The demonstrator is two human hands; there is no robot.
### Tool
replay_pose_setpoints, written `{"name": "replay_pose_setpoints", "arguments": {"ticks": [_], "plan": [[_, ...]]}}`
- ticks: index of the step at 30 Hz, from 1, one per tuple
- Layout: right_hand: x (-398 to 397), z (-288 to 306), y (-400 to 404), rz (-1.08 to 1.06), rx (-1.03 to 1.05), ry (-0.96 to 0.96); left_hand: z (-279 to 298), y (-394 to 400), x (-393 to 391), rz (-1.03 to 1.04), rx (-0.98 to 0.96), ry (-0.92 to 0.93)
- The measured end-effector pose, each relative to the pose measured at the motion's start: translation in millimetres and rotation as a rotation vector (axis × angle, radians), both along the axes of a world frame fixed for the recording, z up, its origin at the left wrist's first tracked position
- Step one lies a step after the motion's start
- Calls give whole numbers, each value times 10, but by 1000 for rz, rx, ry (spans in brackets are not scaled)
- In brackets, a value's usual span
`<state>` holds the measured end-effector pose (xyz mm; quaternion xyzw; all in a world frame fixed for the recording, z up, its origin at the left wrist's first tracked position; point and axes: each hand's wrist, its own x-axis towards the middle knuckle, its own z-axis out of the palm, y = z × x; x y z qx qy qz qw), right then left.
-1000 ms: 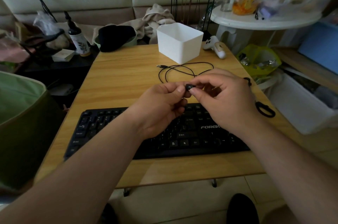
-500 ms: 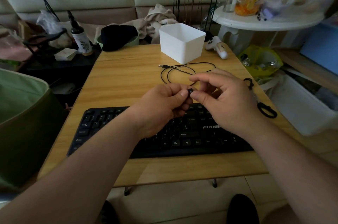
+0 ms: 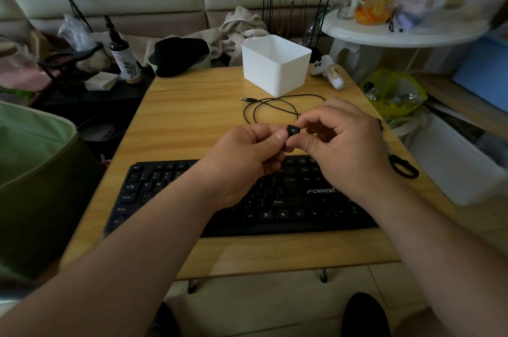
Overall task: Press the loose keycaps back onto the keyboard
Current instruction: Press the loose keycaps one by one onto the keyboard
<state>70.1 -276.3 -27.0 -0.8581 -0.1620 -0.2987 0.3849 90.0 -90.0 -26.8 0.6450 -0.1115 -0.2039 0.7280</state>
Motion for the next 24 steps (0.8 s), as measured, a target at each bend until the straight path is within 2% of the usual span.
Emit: {"name": "replay_pose_setpoints", "arguments": {"ticks": [10,15,19,21,24], "plan": [[-19,0,-1,-34,-144,-23,17,131,55,94,347,-266],[-4,-1,95,-68,-272,-30,29,204,5,111,595,-550],[43,-42,139,-62,-239,91,17,403,99,95,891,-912],[68,-53,132,-60,-215,217,20,530,174,119,964,-955],[89,-52,127,-51,-233,483,3,683,256,129,1029,-901]]}}
